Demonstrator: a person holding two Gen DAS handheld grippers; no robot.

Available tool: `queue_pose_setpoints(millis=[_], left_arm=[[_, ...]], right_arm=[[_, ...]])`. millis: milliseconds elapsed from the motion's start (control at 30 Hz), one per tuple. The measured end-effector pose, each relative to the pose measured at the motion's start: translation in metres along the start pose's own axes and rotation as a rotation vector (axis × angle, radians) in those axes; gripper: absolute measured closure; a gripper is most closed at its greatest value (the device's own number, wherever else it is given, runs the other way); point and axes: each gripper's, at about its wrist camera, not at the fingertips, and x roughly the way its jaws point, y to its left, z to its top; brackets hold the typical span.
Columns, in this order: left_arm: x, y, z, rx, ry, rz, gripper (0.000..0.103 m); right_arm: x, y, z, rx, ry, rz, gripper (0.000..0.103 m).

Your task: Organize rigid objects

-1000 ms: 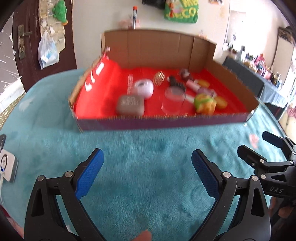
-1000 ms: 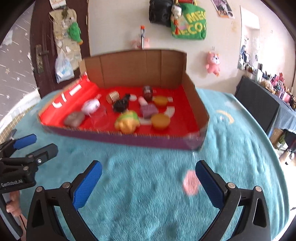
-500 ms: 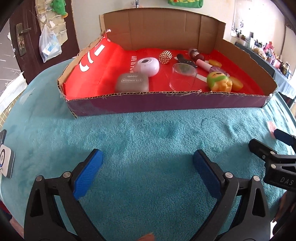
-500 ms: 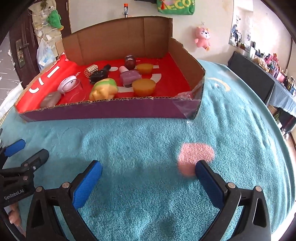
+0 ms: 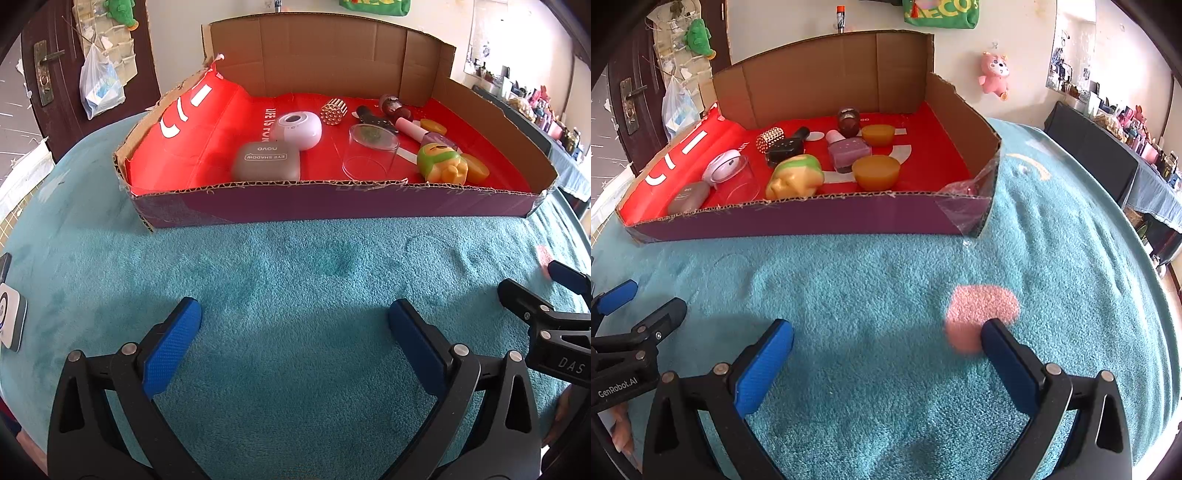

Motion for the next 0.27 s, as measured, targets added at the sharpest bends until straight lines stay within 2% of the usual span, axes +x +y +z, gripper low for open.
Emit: queue_pose_setpoints(millis=[267], left_arm=[[-0.0003, 0.0001, -0.0006, 0.0, 0.001, -0.002, 0.0]], right_arm=[[0.0, -0.0001, -0.0001, 0.0, 0.0, 0.0, 0.0]])
